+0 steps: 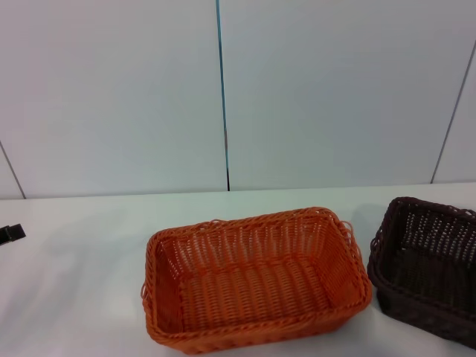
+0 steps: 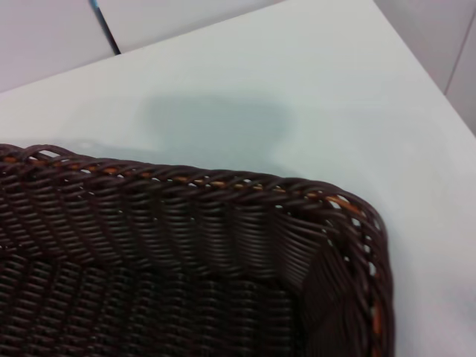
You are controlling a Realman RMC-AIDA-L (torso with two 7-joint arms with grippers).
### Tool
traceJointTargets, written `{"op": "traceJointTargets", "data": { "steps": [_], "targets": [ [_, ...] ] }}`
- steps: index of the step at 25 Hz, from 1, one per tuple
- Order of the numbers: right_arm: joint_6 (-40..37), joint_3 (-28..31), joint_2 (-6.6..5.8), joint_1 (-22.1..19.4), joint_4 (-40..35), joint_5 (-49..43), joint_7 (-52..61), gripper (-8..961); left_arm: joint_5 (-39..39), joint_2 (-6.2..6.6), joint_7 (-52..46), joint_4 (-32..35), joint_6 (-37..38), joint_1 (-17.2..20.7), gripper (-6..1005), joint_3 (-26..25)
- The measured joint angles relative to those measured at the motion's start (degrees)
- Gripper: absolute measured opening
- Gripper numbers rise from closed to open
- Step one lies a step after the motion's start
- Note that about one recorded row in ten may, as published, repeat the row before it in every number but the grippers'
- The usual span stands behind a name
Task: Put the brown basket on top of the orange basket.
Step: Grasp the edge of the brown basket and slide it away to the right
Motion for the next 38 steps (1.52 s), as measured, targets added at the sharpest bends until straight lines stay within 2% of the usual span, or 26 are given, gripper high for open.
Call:
{"op": "traceJointTargets", "data": {
  "steps": [26, 32, 38],
  "targets": [
    [1.3, -0.6, -0.13, 0.2, -3.6, -1.2, 0.3, 871, 0.0, 0.09, -0.1, 0.3, 0.0, 0.3, 875, -0.6],
    [1.5, -0.4, -0.22, 0.8, -5.1, -2.9, 0.5, 657, 0.0, 0.09, -0.2, 0.3, 0.0, 0.3, 875, -0.6],
    [1.7, -0.4, -0.3, 0.9, -5.4, -3.0, 0.9, 384, 0.0, 0.09, -0.2, 0.3, 0.0, 0.3, 875, -0.6]
  ]
}}
